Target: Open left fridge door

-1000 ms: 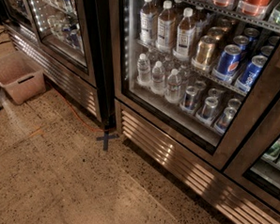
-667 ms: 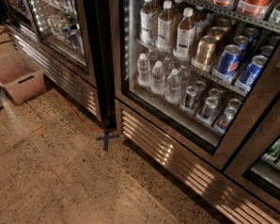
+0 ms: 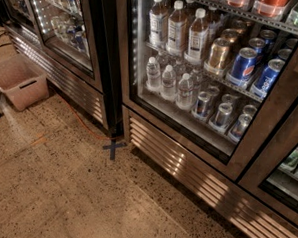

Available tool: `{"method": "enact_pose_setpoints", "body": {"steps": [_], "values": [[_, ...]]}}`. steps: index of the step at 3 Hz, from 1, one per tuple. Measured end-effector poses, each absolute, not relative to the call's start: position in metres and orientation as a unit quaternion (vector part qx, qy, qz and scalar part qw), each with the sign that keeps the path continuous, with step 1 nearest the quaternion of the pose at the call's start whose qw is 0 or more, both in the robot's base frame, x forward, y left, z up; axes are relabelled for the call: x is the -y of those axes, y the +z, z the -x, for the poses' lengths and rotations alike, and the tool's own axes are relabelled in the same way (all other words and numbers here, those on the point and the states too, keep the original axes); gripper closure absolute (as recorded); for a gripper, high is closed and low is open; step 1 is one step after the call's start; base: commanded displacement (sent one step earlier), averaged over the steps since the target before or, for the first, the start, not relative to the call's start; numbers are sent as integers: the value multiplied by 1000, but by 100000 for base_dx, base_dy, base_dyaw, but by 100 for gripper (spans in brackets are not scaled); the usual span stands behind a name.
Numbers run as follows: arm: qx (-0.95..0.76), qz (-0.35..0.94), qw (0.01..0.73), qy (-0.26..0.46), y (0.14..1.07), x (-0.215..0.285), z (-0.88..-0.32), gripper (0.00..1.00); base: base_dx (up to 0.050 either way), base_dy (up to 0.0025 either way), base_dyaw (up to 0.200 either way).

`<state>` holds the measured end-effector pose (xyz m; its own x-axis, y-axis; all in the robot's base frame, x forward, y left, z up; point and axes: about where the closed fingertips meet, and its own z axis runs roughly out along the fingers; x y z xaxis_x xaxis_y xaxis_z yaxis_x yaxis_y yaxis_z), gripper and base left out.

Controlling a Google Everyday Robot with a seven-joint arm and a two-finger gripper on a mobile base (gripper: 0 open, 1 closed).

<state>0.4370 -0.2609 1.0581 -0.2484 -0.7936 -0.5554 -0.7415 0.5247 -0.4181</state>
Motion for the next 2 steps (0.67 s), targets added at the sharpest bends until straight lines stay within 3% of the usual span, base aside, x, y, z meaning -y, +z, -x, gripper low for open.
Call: {"method": "enact_pose_setpoints", "body": {"steps": [2], "values": [[-794, 465, 386, -60, 1067, 256, -449, 0, 0, 0, 0]]}}
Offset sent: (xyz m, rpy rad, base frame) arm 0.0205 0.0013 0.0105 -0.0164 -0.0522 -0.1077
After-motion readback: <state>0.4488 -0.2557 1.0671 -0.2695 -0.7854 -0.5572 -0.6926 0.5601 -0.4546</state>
